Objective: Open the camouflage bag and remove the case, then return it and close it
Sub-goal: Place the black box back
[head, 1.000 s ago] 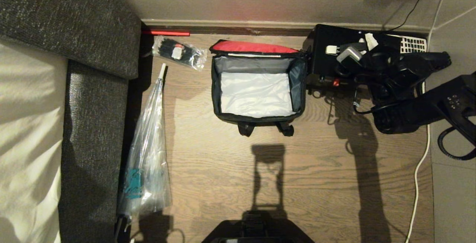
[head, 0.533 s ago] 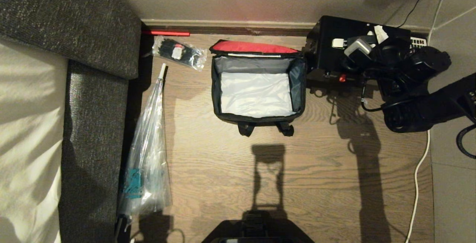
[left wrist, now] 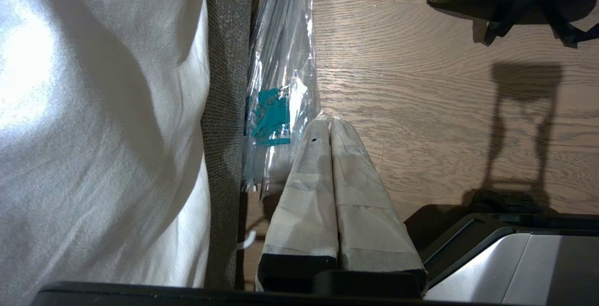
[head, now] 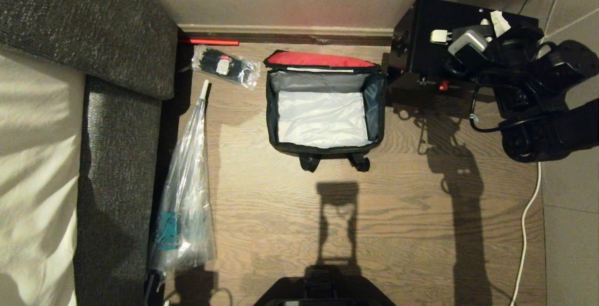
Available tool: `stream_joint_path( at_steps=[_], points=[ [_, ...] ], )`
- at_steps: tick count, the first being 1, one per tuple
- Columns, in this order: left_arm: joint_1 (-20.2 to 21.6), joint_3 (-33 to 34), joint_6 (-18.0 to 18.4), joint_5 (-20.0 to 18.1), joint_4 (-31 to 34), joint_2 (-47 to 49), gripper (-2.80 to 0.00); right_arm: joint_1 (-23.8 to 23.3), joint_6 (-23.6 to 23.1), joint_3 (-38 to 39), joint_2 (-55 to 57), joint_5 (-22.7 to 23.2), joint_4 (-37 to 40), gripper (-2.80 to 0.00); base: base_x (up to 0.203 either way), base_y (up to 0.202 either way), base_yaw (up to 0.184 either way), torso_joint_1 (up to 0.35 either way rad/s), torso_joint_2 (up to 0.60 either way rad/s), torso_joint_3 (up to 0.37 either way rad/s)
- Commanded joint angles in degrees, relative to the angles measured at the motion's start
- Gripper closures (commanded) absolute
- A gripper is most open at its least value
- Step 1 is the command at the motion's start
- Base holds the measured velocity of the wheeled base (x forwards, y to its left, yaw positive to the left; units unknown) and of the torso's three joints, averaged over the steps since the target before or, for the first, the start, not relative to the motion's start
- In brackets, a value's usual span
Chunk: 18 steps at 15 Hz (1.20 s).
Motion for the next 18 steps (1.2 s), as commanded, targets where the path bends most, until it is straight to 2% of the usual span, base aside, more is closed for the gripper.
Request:
stream_joint_path(
  at_steps=[1,5,11,18],
  points=[
    [0.00,0.00,0.00,0.00,0.00,-0.02,0.00,0.03,-0.48,1.22,-3.04,-0.06,-0.45,0.00,0.000,0.000,0.000,0.000,0.00,0.000],
    [0.00,0.00,0.00,0.00,0.00,-0.02,0.00,2.05,-1.12,2.17,-5.25,-0.23,-0.45,0.00,0.000,0.000,0.000,0.000,0.00,0.000],
    [0.00,0.00,0.00,0.00,0.00,-0.02,0.00,5.81,-2.58,3.94,-8.39,-2.86,2.37,0.00,0.000,0.000,0.000,0.000,0.00,0.000],
    [0.00,0.00,0.00,0.00,0.00,-0.02,0.00,6.14,-2.86,4.89,-11.71,-2.87,5.10,0.00,0.000,0.000,0.000,0.000,0.00,0.000]
  ],
)
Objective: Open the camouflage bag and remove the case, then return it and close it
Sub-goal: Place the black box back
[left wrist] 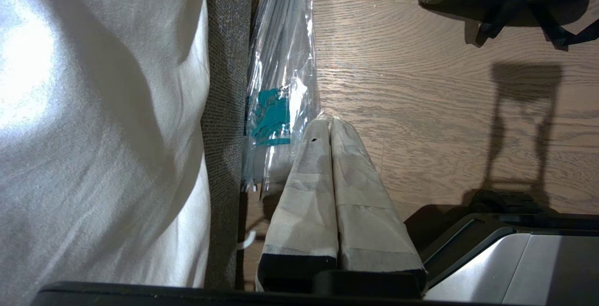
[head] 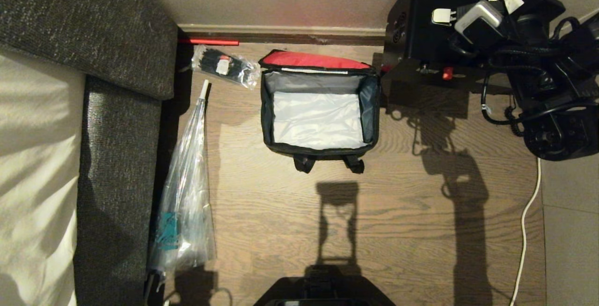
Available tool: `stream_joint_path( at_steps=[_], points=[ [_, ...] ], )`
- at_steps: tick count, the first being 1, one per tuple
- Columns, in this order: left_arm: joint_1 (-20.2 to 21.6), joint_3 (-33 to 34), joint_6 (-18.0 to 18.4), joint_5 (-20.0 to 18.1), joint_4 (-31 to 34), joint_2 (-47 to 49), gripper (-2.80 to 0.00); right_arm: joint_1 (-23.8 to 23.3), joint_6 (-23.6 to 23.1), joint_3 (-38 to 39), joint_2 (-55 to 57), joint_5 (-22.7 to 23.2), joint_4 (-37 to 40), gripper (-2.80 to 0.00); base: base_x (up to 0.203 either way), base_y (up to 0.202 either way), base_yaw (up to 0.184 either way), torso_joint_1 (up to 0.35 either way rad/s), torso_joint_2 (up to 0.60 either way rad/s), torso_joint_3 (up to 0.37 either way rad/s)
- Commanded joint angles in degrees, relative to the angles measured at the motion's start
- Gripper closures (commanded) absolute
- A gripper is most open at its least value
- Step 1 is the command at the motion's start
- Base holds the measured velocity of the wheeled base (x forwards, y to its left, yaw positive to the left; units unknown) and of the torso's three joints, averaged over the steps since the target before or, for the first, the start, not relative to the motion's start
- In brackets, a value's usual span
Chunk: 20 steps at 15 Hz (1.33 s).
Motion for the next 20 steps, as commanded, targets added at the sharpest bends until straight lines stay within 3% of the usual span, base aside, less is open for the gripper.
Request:
stream_joint_path(
  at_steps=[1,4,12,20],
  points=[
    [0.00,0.00,0.03,0.00,0.00,-0.02,0.00,0.50,-0.43,0.51,-1.47,-0.06,-0.35,0.00,0.000,0.000,0.000,0.000,0.00,0.000],
    [0.00,0.00,0.03,0.00,0.00,-0.02,0.00,2.85,-1.24,0.55,-2.10,-0.63,-0.40,0.00,0.000,0.000,0.000,0.000,0.00,0.000],
    [0.00,0.00,0.03,0.00,0.00,-0.02,0.00,12.28,-4.03,0.92,-2.80,-7.19,2.72,0.00,0.000,0.000,0.000,0.000,0.00,0.000],
    [0.00,0.00,0.03,0.00,0.00,-0.02,0.00,18.33,-6.69,0.81,-2.51,-7.34,3.38,0.00,0.000,0.000,0.000,0.000,0.00,0.000]
  ],
)
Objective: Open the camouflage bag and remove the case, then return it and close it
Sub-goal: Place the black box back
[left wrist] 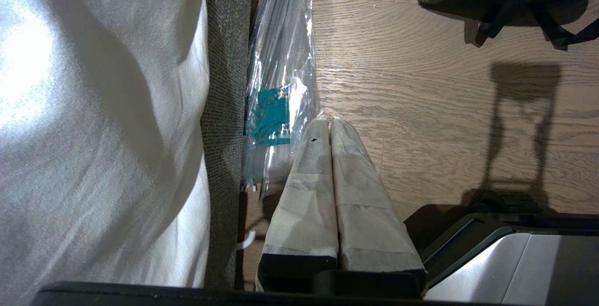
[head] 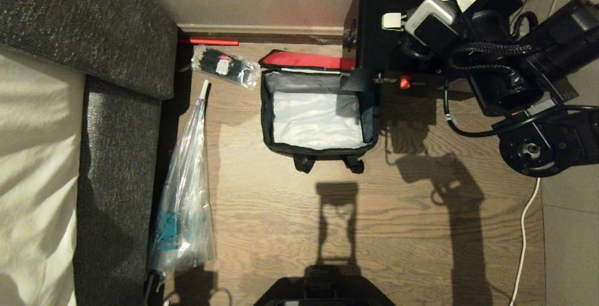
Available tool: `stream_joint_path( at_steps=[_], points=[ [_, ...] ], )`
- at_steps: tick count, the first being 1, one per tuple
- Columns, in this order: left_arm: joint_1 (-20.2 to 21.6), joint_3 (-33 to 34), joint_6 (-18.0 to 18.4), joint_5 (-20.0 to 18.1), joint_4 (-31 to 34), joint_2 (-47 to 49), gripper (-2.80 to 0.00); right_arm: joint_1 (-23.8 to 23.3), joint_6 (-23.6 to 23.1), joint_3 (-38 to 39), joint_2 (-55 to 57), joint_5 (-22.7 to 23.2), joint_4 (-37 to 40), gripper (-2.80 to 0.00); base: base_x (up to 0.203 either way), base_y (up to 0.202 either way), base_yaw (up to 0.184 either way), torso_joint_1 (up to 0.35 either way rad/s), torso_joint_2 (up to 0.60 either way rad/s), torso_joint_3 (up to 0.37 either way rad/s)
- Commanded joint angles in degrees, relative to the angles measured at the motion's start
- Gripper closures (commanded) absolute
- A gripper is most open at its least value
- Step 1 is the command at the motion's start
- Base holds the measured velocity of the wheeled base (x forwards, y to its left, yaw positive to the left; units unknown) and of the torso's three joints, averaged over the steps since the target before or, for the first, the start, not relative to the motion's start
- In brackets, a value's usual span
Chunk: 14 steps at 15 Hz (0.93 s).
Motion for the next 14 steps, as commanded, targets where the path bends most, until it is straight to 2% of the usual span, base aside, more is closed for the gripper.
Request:
stream_joint_path(
  at_steps=[1,6,14],
  points=[
    [0.00,0.00,0.01,0.02,-0.02,-0.02,0.00,1.40,-1.02,-0.08,0.25,-0.32,-0.53,0.00,0.000,0.000,0.000,0.000,0.00,0.000],
    [0.00,0.00,0.01,0.02,-0.02,-0.02,0.00,5.26,-3.49,-0.59,0.95,-2.95,-0.59,0.00,0.000,0.000,0.000,0.000,0.00,0.000],
    [0.00,0.00,0.01,0.02,-0.02,-0.02,0.00,11.09,-4.69,-1.44,4.36,-6.32,-1.28,0.00,0.000,0.000,0.000,0.000,0.00,0.000]
  ],
)
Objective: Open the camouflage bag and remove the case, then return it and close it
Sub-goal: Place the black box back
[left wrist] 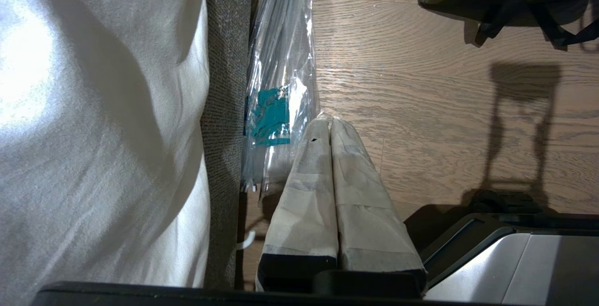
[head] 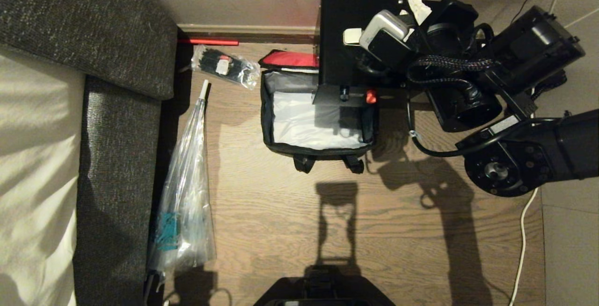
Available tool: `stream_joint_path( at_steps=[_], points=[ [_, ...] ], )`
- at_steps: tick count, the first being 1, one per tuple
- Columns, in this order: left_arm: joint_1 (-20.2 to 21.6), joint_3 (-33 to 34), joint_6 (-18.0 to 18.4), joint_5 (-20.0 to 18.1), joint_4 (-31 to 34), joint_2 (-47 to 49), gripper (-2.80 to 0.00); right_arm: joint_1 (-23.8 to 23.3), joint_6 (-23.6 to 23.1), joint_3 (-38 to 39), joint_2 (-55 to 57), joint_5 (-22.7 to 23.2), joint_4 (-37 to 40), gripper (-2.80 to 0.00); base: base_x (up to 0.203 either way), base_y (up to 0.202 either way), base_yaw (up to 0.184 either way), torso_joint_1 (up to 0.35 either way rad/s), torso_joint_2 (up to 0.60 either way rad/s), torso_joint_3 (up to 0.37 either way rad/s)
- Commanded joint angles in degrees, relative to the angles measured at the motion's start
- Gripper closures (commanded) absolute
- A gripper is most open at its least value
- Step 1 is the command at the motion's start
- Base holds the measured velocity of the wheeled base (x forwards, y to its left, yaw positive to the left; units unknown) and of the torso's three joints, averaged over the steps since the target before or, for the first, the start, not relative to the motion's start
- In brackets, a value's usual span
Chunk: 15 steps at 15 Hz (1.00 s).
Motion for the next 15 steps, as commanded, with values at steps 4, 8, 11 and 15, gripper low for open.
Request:
stream_joint_path(
  at_steps=[4,8,11,15],
  points=[
    [0.00,0.00,0.03,0.01,0.00,-0.02,0.00,3.04,-0.89,-2.18,3.30,-1.02,-0.47,0.00,0.000,0.000,0.000,0.000,0.00,0.000],
    [0.00,0.00,0.03,0.01,0.00,-0.02,0.00,6.04,-2.10,-4.81,5.99,-3.20,-0.47,0.00,0.000,0.000,0.000,0.000,0.00,0.000],
    [0.00,0.00,0.03,0.01,0.00,-0.02,0.00,7.74,-2.92,-6.19,7.41,-3.97,-0.47,0.00,0.000,0.000,0.000,0.000,0.00,0.000],
    [0.00,0.00,0.03,0.01,0.00,-0.02,0.00,10.17,-3.28,-8.89,9.78,-5.98,-0.24,0.00,0.000,0.000,0.000,0.000,0.00,0.000]
  ],
)
